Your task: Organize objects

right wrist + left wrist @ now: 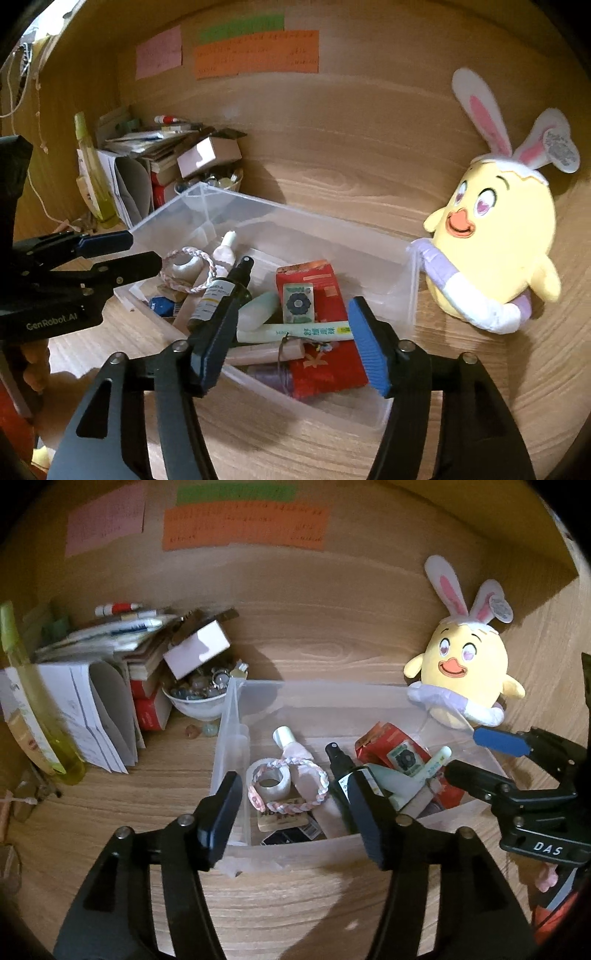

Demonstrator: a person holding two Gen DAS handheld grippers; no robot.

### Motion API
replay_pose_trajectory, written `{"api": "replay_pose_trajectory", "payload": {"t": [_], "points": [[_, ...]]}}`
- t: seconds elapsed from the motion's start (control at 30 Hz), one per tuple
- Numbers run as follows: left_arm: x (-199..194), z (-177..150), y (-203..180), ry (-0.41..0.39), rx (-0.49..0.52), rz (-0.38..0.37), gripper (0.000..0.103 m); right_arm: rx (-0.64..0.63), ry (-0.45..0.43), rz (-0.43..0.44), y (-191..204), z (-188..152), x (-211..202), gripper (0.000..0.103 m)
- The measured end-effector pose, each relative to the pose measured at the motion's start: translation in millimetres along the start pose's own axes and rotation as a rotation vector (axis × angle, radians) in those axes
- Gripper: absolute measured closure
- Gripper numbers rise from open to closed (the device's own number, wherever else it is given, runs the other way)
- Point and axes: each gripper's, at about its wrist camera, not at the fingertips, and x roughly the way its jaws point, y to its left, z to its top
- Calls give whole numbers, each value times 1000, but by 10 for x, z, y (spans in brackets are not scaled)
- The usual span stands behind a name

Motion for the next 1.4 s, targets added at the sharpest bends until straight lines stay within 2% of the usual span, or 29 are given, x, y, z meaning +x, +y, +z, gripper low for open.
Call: {"api": "replay_pose_trajectory", "payload": {"t": [0.13, 0.23, 0.33, 0.4, 0.47, 0.5, 0.63, 1.4], "points": [[-114, -9, -52, -19, 20, 3, 38, -2, -19, -10, -2, -28, -117, 36], [-183, -18, -62, -29, 14, 12, 23, 2, -25, -18, -10, -54, -192, 35], [-274, -32, -67, -55, 13, 37, 15, 13, -30, -27, -27, -76, -256, 33], [-313, -34, -53, -61, 11, 45, 15, 22, -41, -39, -47, -88, -307, 30], [-335, -39, -32, -55, 2, 42, 14, 31, -55, -49, -62, -102, -369, 21], [-341, -43, -18, -49, -5, 38, 14, 37, -65, -54, -67, -106, -397, 20], [-361, -77, 32, -43, -31, 41, 8, 52, -95, -76, -65, -115, -502, 20], [-471, -284, -59, -28, 7, 67, 8, 98, -37, -2, -8, -312, -529, 19]]}}
